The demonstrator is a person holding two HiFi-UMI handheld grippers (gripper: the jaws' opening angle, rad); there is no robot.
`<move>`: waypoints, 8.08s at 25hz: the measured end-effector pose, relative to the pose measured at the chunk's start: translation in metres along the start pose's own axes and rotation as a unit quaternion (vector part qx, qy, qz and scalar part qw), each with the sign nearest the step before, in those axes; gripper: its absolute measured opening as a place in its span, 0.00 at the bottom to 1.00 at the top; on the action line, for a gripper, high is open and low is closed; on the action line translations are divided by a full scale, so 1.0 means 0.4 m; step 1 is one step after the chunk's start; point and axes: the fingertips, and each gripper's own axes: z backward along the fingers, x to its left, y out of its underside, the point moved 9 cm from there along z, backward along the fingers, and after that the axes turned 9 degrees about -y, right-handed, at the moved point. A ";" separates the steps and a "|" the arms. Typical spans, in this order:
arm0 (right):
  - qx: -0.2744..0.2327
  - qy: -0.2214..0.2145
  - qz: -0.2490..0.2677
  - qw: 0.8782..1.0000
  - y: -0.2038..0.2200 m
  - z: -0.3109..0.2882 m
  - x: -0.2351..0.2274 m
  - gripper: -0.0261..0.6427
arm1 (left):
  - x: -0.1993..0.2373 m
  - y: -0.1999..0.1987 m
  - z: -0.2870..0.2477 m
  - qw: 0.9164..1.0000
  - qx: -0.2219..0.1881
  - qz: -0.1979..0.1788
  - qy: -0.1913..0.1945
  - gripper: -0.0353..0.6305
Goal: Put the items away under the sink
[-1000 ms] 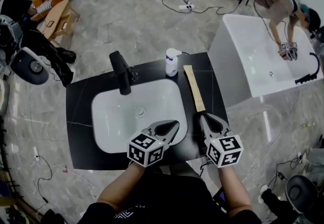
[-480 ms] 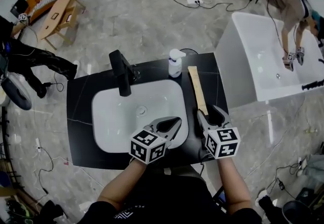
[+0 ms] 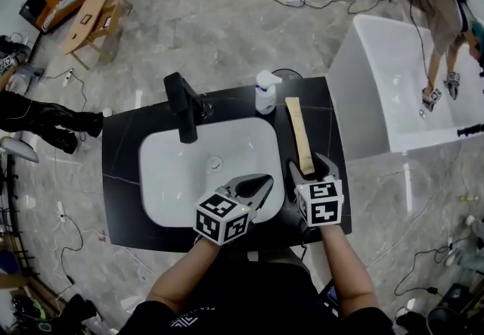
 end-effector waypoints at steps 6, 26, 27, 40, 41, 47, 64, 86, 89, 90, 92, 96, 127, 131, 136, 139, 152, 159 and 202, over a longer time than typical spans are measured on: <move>0.027 0.024 -0.008 0.999 0.017 -0.015 -0.015 0.36 | 0.011 -0.004 0.007 1.000 -0.003 0.003 -0.006 0.07; -0.008 0.061 -0.013 0.998 0.047 0.077 0.023 0.16 | 0.005 0.018 0.048 1.000 -0.005 -0.019 0.022 0.07; -0.009 0.064 -0.015 0.998 0.050 0.086 0.031 0.16 | 0.003 0.020 0.055 0.999 -0.006 -0.021 0.026 0.07; -0.032 0.110 -0.056 0.992 0.114 0.193 0.168 0.16 | -0.002 0.050 0.146 0.995 -0.003 -0.056 0.088 0.07; -0.035 0.115 -0.060 0.991 0.119 0.201 0.177 0.16 | -0.004 0.053 0.152 0.994 -0.002 -0.060 0.093 0.07; -0.047 0.136 -0.074 0.987 0.150 0.232 0.248 0.16 | -0.005 0.077 0.195 0.990 0.002 -0.078 0.116 0.07; -0.076 0.175 -0.101 0.976 0.264 0.306 0.485 0.16 | 0.007 0.202 0.373 0.980 0.014 -0.126 0.155 0.07; -0.104 0.209 -0.158 0.960 0.484 0.466 0.657 0.16 | -0.133 0.374 0.434 0.963 0.053 -0.166 0.205 0.07; -0.103 0.219 -0.175 0.954 0.544 0.514 0.680 0.16 | -0.190 0.418 0.448 0.957 0.061 -0.173 0.224 0.07; -0.103 0.222 -0.180 0.953 0.564 0.530 0.688 0.16 | -0.207 0.434 0.454 0.955 0.064 -0.176 0.229 0.07; -0.104 0.228 -0.188 0.950 0.599 0.557 0.703 0.16 | -0.236 0.463 0.466 0.952 0.068 -0.181 0.237 0.07; -0.102 0.235 -0.199 0.946 0.660 0.599 0.735 0.16 | -0.280 0.516 0.486 0.947 0.077 -0.190 0.248 0.07; -0.076 0.214 -0.262 0.938 1.031 0.496 0.863 0.16 | -0.294 0.893 0.441 0.937 0.118 -0.214 0.249 0.07; -0.076 0.210 -0.274 0.936 1.068 0.437 0.873 0.16 | -0.239 0.944 0.415 0.938 0.126 -0.218 0.239 0.07; -0.074 0.209 -0.282 0.934 1.114 0.376 0.883 0.16 | -0.183 1.002 0.391 0.937 0.139 -0.219 0.233 0.07; -0.074 0.213 -0.283 0.932 1.150 0.346 0.868 0.16 | -0.163 1.033 0.366 0.936 0.140 -0.222 0.235 0.07; -0.098 0.223 -0.299 0.923 1.284 0.194 0.785 0.16 | -0.065 1.174 0.196 0.926 0.150 -0.247 0.244 0.07; -0.095 0.223 -0.300 0.923 1.348 0.088 0.735 0.16 | 0.011 1.232 0.102 0.935 0.142 -0.234 0.227 0.07; -0.120 0.150 -0.198 0.961 1.421 -0.469 0.458 0.16 | 0.331 1.452 -0.255 0.945 0.060 -0.288 0.142 0.07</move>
